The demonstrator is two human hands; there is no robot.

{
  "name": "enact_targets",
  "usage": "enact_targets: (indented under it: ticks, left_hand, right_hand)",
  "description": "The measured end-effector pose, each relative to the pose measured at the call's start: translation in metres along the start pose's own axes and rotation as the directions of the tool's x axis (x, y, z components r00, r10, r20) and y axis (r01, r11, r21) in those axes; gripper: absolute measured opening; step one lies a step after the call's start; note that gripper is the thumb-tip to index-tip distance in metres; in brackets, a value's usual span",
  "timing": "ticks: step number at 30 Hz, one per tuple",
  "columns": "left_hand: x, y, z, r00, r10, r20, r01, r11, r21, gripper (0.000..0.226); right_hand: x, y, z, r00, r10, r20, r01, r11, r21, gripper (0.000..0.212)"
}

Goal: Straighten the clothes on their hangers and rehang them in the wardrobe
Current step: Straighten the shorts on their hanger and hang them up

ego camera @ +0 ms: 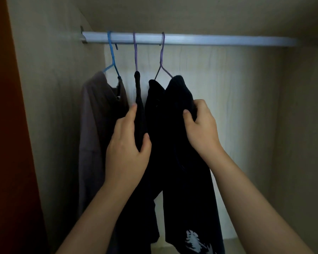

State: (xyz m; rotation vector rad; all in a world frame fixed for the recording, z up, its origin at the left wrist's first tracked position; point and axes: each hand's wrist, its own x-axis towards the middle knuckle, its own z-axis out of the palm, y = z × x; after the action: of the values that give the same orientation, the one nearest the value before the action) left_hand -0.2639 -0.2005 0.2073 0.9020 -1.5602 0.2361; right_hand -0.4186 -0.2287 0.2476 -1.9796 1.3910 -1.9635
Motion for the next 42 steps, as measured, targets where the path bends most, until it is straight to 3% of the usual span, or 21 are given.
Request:
enact_targets:
  ticks: [5, 11, 14, 19, 22, 25, 28, 29, 33, 35, 38, 42]
  left_hand:
    - [-0.043, 0.001, 0.001, 0.998, -0.053, 0.029, 0.055, 0.996, -0.073, 0.071]
    - [-0.114, -0.013, -0.008, 0.975, -0.134, 0.179, 0.157, 0.98, -0.123, 0.074]
    - [-0.15, -0.024, -0.012, 0.948, -0.149, 0.28, 0.191, 0.973, -0.129, 0.072]
    - [-0.213, -0.043, -0.028, 0.831, -0.141, 0.538, 0.263, 0.952, -0.157, 0.067]
    - [-0.252, -0.049, -0.05, 0.7, -0.043, 0.713, 0.289, 0.93, -0.228, 0.065]
    - [-0.294, -0.057, -0.067, 0.551, 0.072, 0.831, 0.272, 0.926, -0.261, 0.054]
    - [-0.333, -0.059, -0.08, 0.358, 0.157, 0.92, 0.304, 0.912, -0.274, 0.044]
    - [-0.346, -0.06, -0.084, 0.267, 0.181, 0.947, 0.324, 0.908, -0.265, 0.041]
    - [-0.396, -0.066, -0.089, -0.102, 0.262, 0.96, 0.33, 0.919, -0.216, 0.033]
    - [-0.422, -0.073, -0.09, -0.255, 0.286, 0.924, 0.272, 0.938, -0.216, 0.034]
    - [-0.451, -0.09, -0.092, -0.461, 0.202, 0.864, 0.21, 0.971, -0.115, 0.032]
    - [-0.466, -0.123, -0.091, -0.593, 0.077, 0.802, 0.13, 0.992, 0.001, 0.029]
  right_hand:
    - [-0.058, 0.015, -0.014, 0.994, 0.055, 0.095, -0.052, 0.998, -0.032, 0.016]
    - [-0.166, 0.045, -0.03, 0.942, 0.282, 0.184, -0.254, 0.954, -0.16, 0.031]
    - [-0.218, 0.052, -0.038, 0.884, 0.433, 0.178, -0.365, 0.875, -0.317, 0.037]
    - [-0.32, 0.052, -0.041, 0.745, 0.667, 0.027, -0.554, 0.64, -0.533, 0.045]
    - [-0.385, 0.041, -0.039, 0.522, 0.852, -0.046, -0.697, 0.395, -0.598, 0.048]
    - [-0.453, 0.014, -0.035, 0.208, 0.974, -0.09, -0.736, 0.095, -0.67, 0.049]
    - [-0.523, -0.015, -0.036, -0.058, 0.995, -0.084, -0.713, -0.1, -0.694, 0.075]
    - [-0.544, -0.023, -0.038, -0.162, 0.978, -0.134, -0.726, -0.21, -0.655, 0.068]
    - [-0.626, -0.051, -0.046, -0.424, 0.878, -0.221, -0.762, -0.477, -0.437, 0.023]
    - [-0.655, -0.063, -0.048, -0.561, 0.802, -0.204, -0.77, -0.596, -0.227, 0.019]
    - [-0.693, -0.085, -0.049, -0.614, 0.741, -0.273, -0.717, -0.668, -0.2, 0.015]
    - [-0.716, -0.094, -0.032, -0.722, 0.648, -0.242, -0.679, -0.731, 0.067, 0.024]
